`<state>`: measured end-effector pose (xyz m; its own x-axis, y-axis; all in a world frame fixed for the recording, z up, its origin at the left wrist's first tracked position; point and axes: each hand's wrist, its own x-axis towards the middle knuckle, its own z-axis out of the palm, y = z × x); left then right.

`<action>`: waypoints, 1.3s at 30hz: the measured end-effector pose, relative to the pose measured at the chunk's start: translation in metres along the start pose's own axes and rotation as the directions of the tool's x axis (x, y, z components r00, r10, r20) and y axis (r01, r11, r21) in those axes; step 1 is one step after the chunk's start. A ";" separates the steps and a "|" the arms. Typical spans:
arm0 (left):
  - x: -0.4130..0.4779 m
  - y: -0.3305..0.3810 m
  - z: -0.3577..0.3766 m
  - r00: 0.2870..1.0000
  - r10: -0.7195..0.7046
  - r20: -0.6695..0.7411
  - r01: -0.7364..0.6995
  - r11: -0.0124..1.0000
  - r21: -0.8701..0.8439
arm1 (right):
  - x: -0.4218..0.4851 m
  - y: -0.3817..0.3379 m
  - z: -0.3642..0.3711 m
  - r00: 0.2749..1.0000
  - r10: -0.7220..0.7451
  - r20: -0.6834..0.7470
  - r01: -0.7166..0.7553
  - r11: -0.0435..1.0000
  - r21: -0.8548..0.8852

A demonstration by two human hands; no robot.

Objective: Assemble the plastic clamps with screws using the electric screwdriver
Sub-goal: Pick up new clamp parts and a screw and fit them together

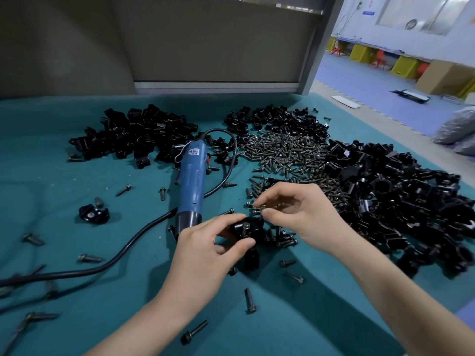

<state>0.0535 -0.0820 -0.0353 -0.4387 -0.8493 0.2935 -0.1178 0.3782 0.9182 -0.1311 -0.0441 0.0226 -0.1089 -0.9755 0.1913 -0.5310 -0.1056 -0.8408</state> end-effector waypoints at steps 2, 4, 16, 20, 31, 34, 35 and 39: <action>0.000 0.000 0.000 1.000 0.011 -0.001 -0.011 1.000 0.001 | -0.003 0.001 0.000 1.000 -0.026 0.001 0.026 0.999 -0.045; -0.001 0.002 0.000 1.000 0.023 0.001 -0.023 1.000 -0.008 | -0.007 0.001 0.000 0.998 -0.045 0.036 0.048 0.995 -0.093; -0.003 0.006 -0.001 0.996 0.089 0.007 -0.090 0.994 0.058 | -0.004 -0.006 -0.009 0.865 0.408 0.290 -0.494 0.794 0.355; -0.005 0.005 0.000 0.987 0.159 0.013 -0.159 0.984 0.085 | -0.007 -0.008 -0.006 0.757 0.437 0.486 -0.642 0.635 0.429; -0.003 0.023 -0.012 0.942 0.321 -0.096 -0.305 0.940 0.155 | -0.010 -0.029 0.004 0.860 0.304 0.410 -0.510 0.486 0.709; -0.008 0.030 -0.025 0.958 0.227 -0.175 -0.231 0.973 -0.004 | -0.004 -0.049 0.019 0.869 0.243 0.431 -0.495 0.450 0.744; -0.011 0.031 -0.031 0.961 0.204 -0.186 -0.218 0.974 -0.059 | -0.002 -0.056 0.025 0.870 0.225 0.439 -0.492 0.448 0.747; -0.025 0.030 -0.054 0.959 0.151 -0.239 -0.185 0.975 -0.123 | 0.004 -0.079 0.062 0.851 0.176 0.494 -0.515 0.456 0.726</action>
<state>0.1091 -0.0697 -0.0006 -0.2252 -0.8454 0.4843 0.0759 0.4803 0.8738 -0.0377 -0.0514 0.0588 0.2292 -0.9446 -0.2351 0.4235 0.3142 -0.8497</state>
